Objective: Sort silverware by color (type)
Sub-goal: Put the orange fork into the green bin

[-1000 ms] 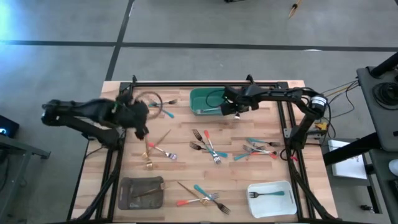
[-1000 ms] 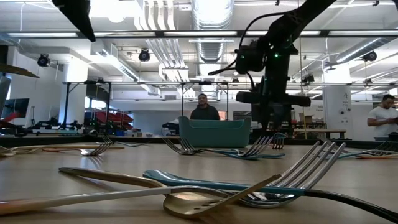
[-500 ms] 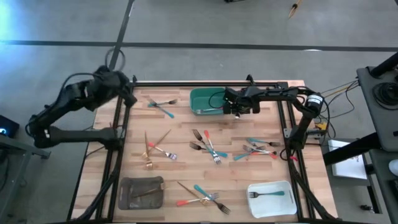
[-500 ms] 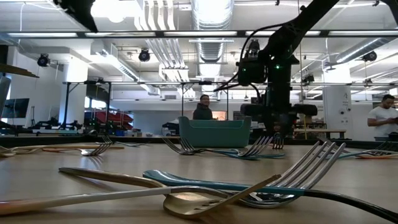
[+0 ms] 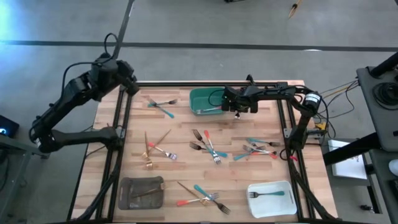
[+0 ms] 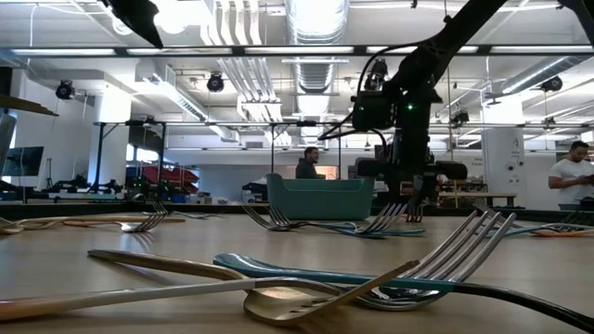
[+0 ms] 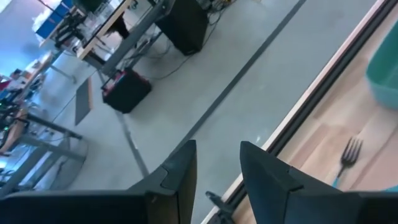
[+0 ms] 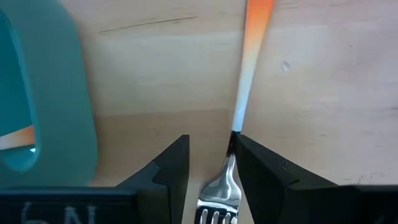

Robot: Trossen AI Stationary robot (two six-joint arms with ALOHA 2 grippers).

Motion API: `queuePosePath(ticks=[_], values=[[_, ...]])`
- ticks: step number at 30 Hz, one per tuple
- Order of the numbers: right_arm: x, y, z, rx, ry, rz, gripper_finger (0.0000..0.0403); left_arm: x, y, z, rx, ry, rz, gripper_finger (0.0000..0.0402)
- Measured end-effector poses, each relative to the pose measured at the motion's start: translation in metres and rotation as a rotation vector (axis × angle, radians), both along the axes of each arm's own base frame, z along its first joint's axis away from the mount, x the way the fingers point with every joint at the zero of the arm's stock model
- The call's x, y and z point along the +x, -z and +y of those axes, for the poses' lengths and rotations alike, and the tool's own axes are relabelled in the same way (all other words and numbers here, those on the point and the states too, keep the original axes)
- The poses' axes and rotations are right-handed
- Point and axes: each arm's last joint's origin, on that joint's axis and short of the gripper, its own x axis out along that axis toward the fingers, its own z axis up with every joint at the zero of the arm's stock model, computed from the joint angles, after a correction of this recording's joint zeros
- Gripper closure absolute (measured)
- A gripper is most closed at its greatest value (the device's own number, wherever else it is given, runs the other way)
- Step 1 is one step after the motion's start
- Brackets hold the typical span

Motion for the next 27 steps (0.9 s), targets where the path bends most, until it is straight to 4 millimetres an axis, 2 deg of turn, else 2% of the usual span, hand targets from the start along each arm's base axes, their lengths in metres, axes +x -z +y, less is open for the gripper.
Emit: queuePosePath(ticks=[10,27], values=[[-0.003,-0.006,0.000,-0.009,-0.014,-0.013,0.0282,0.005,0.003,0.015,0.007,-0.022,0.044,0.0300],[-0.009,-0.009,0.001,-0.016,-0.038,0.050,0.0282,-0.005,-0.002,0.010,0.006,-0.026,-0.020,0.0318]])
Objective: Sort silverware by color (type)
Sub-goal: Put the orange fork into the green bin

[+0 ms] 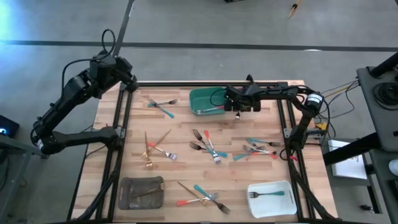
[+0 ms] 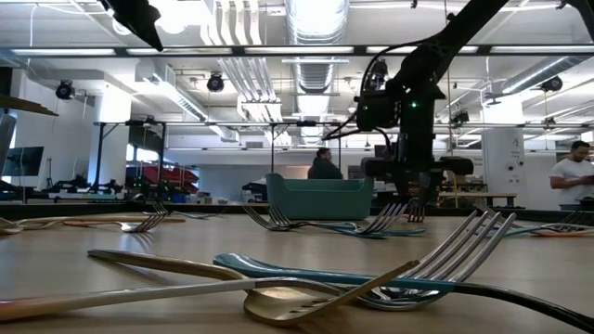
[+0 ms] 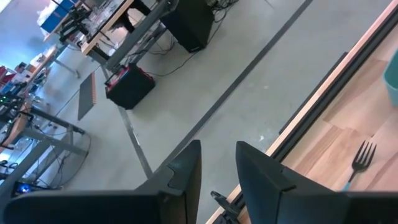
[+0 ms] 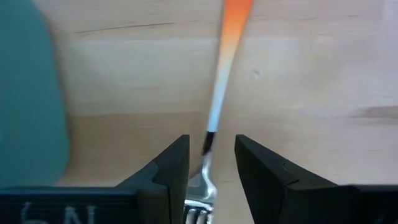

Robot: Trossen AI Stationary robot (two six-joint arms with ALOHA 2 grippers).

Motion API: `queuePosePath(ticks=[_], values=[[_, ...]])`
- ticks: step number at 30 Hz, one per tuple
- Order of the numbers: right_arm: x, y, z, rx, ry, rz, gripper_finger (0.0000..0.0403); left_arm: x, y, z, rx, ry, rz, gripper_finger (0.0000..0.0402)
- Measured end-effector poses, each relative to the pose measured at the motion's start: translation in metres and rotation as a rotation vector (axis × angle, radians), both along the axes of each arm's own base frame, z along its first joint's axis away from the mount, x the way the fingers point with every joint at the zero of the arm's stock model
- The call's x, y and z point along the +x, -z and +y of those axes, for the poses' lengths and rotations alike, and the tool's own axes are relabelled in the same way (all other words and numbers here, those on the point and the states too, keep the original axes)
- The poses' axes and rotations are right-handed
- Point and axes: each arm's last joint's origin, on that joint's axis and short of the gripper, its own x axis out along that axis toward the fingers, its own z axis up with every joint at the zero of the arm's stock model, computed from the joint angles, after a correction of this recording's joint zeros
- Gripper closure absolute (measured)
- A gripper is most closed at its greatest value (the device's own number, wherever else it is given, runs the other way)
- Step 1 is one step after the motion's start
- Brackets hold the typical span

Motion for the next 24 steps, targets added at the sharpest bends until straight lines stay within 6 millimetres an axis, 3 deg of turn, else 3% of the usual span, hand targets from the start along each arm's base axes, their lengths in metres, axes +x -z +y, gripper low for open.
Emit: queuePosePath(ticks=[15,24], values=[[-0.011,0.019,0.003,0.011,0.065,-0.028,0.0287,0.002,-0.001,0.001,0.007,0.001,-0.008,0.0318],[-0.008,0.017,0.000,-0.010,0.064,-0.055,0.0342,0.002,-0.001,0.002,0.013,0.001,-0.015,0.0318]])
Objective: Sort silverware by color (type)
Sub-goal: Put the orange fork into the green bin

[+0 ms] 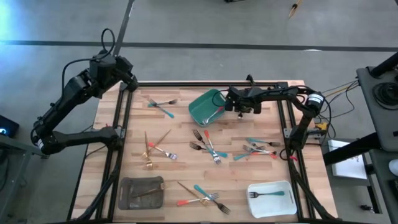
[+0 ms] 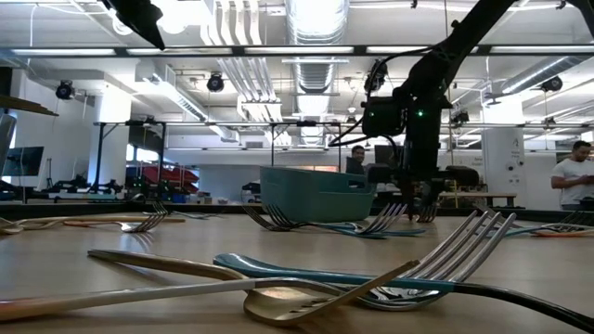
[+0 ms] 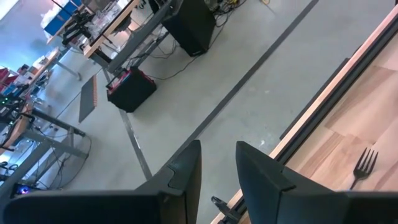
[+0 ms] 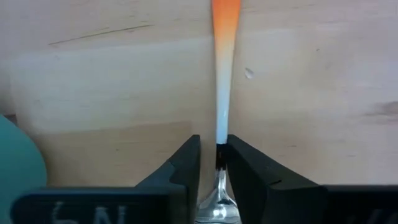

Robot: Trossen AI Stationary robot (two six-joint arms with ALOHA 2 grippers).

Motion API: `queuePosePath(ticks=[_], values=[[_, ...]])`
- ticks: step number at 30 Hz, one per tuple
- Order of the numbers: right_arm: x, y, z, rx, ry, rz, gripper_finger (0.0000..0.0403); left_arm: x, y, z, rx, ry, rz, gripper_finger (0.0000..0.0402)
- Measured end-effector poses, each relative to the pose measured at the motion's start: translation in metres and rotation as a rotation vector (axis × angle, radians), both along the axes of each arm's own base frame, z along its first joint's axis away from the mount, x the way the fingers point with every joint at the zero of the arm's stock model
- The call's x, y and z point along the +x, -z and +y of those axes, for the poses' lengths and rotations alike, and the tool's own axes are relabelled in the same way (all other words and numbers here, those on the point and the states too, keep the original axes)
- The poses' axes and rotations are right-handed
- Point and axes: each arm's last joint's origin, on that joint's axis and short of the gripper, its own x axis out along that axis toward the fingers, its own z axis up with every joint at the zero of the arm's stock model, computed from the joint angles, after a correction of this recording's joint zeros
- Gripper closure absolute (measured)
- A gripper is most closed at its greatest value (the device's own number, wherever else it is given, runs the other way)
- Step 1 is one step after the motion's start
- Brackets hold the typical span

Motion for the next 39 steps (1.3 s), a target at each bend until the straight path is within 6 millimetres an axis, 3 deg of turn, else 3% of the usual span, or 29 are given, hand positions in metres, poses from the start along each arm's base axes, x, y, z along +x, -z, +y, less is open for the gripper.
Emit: queuePosePath(ticks=[7,15,21,27,34,39], values=[[0.001,0.000,0.000,-0.007,0.000,-0.004,0.0384,0.000,0.000,0.000,0.000,0.000,0.000,0.0318],[0.005,-0.007,-0.003,-0.043,-0.004,-0.071,0.0391,0.000,0.000,0.000,-0.001,0.000,0.001,0.0318],[0.005,-0.019,-0.003,-0.077,-0.019,-0.123,0.0392,0.000,0.000,0.000,0.000,0.000,0.000,0.0318],[0.000,-0.049,0.000,-0.156,-0.079,-0.185,0.0391,0.000,0.000,-0.001,-0.013,0.035,-0.011,0.0318],[-0.001,-0.100,0.003,-0.420,-0.582,-0.287,0.0391,0.009,0.003,-0.003,-0.116,0.286,-0.091,0.0318],[0.008,-0.124,0.006,-0.646,-0.940,-0.385,0.0391,0.017,0.009,-0.001,-0.172,0.367,-0.099,0.0318]])
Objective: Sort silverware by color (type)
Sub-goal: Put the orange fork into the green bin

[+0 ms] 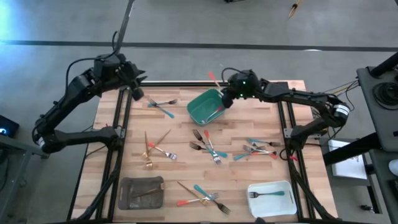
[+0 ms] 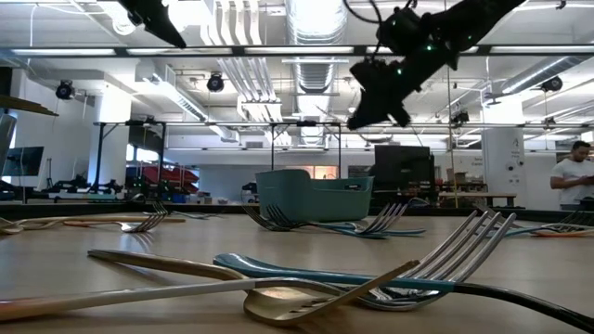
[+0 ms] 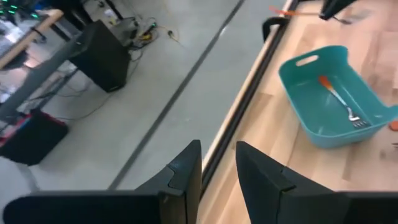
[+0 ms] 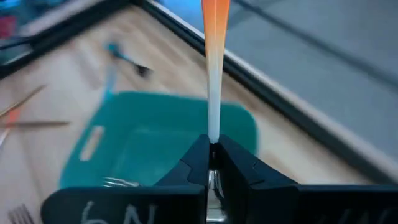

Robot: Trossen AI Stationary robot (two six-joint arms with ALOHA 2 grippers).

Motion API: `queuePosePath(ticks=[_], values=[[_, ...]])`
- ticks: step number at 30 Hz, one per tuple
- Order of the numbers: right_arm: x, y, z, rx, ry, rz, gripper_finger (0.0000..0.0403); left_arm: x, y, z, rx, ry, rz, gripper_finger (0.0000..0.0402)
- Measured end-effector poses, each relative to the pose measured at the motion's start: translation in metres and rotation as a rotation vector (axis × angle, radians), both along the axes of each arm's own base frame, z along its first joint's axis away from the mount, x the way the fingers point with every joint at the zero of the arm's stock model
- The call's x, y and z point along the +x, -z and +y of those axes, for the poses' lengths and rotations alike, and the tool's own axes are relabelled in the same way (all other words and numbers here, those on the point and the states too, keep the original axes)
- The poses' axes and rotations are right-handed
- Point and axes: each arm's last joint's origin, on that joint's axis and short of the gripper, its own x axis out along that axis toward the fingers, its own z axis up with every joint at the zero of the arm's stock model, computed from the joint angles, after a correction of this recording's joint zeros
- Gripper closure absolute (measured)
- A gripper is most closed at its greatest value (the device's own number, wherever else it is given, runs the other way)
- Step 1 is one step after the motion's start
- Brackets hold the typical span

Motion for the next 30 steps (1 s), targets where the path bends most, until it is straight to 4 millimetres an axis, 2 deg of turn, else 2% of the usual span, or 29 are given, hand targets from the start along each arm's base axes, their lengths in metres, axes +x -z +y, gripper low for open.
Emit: queuePosePath(ticks=[3,7,15,23,27,30], values=[[0.006,-0.003,0.001,-0.153,-0.179,0.001,0.0390,0.005,0.005,0.004,-0.011,0.004,0.012,0.0318],[0.016,0.006,0.001,-0.334,-0.414,0.046,0.0390,0.012,0.009,0.009,-0.019,0.037,0.009,0.0318],[0.034,0.038,-0.006,-0.402,-0.579,0.080,0.0390,0.022,0.013,0.015,-0.073,0.105,-0.016,0.0318],[0.050,0.073,-0.015,-0.365,-0.568,0.098,0.0390,0.024,0.013,0.016,-0.079,0.105,-0.029,0.0318],[0.054,0.070,-0.020,-0.272,-0.418,0.082,0.0387,0.024,0.013,0.016,-0.081,0.104,-0.028,0.0318],[0.056,0.061,-0.023,-0.260,-0.370,0.060,0.0373,0.023,0.014,0.015,-0.095,0.103,-0.014,0.0318]])
